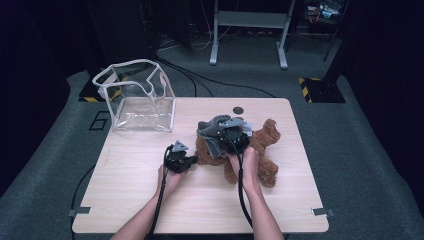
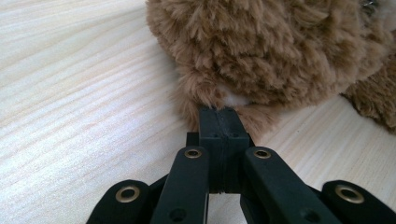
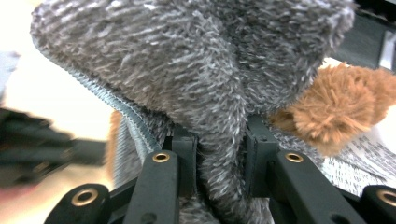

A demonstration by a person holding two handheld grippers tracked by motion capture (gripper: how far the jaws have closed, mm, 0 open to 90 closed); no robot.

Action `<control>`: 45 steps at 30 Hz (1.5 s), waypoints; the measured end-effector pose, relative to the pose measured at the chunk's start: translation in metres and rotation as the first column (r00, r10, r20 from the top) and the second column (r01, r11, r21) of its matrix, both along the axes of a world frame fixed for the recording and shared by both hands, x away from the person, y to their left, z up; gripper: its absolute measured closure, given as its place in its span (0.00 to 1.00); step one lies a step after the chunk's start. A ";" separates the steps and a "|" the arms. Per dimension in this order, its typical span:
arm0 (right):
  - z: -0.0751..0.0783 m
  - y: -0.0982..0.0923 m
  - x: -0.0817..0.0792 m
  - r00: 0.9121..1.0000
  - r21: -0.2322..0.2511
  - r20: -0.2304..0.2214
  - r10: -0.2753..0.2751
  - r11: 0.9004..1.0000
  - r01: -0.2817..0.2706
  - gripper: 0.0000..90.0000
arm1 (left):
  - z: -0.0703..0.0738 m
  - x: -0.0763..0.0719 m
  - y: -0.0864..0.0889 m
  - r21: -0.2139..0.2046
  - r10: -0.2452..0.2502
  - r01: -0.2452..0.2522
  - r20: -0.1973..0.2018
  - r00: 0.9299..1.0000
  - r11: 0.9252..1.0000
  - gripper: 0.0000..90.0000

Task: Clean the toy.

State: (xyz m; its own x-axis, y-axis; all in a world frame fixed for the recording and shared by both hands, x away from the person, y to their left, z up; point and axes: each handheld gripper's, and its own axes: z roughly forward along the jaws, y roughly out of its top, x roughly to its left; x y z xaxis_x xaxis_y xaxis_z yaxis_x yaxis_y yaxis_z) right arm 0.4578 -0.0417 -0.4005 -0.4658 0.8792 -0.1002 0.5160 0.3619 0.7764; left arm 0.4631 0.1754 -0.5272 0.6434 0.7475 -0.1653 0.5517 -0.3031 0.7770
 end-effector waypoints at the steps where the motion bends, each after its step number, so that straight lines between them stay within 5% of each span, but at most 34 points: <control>1: -0.003 0.000 0.006 1.000 -0.002 -0.006 -0.013 1.000 0.013 0.78 | 0.000 0.000 0.000 -0.009 0.006 -0.006 0.000 1.000 1.000 1.00; 5: -0.014 0.005 0.015 0.998 0.004 -0.054 -0.026 1.000 0.026 0.79 | 0.000 0.000 0.000 -0.008 0.003 -0.003 -0.001 1.000 1.000 1.00; 18: -0.028 0.007 -0.040 0.997 -0.018 0.005 0.077 0.997 -0.077 0.79 | -0.001 0.001 -0.001 -0.003 0.009 -0.009 -0.006 1.000 1.000 1.00; 26: -0.044 0.010 -0.052 0.996 -0.038 -0.003 0.084 0.996 -0.084 0.78 | -0.001 0.001 -0.002 -0.008 0.015 -0.015 -0.009 1.000 1.000 1.00; 32: -0.064 0.010 -0.058 0.991 -0.056 -0.088 0.105 0.992 -0.110 0.78 | -0.001 0.001 -0.001 -0.003 0.012 -0.012 -0.007 1.000 1.000 1.00; 38: -0.089 0.017 -0.055 0.971 -0.099 -0.195 0.136 0.982 -0.158 0.78 | -0.001 0.002 -0.001 -0.011 0.018 -0.018 -0.008 1.000 1.000 1.00; 41: -0.084 0.014 -0.055 0.970 -0.076 -0.185 0.157 0.982 -0.174 0.78 | -0.001 0.002 -0.001 -0.011 0.017 -0.017 -0.011 1.000 1.000 1.00; 42: -0.065 0.005 -0.055 0.976 -0.017 -0.152 0.157 0.987 -0.162 0.78 | -0.001 0.002 0.000 -0.010 0.016 -0.017 -0.009 1.000 1.000 1.00; 43: -0.065 0.005 -0.055 0.976 -0.017 -0.152 0.157 0.987 -0.162 0.78 | -0.001 0.002 0.000 -0.010 0.016 -0.016 -0.010 1.000 1.000 1.00; 45: -0.040 -0.007 -0.055 0.989 0.010 -0.078 0.125 0.992 -0.124 0.78 | -0.001 0.002 0.000 -0.012 0.017 -0.017 -0.010 1.000 1.000 1.00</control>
State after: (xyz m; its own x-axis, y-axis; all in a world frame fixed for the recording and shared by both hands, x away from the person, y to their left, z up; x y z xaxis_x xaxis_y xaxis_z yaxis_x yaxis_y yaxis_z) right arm 0.4029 -0.0488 -0.4407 -0.5778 0.8143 -0.0551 0.5263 0.4233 0.7375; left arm 0.4650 0.1750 -0.5283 0.6290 0.7561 -0.1807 0.5647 -0.2846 0.7747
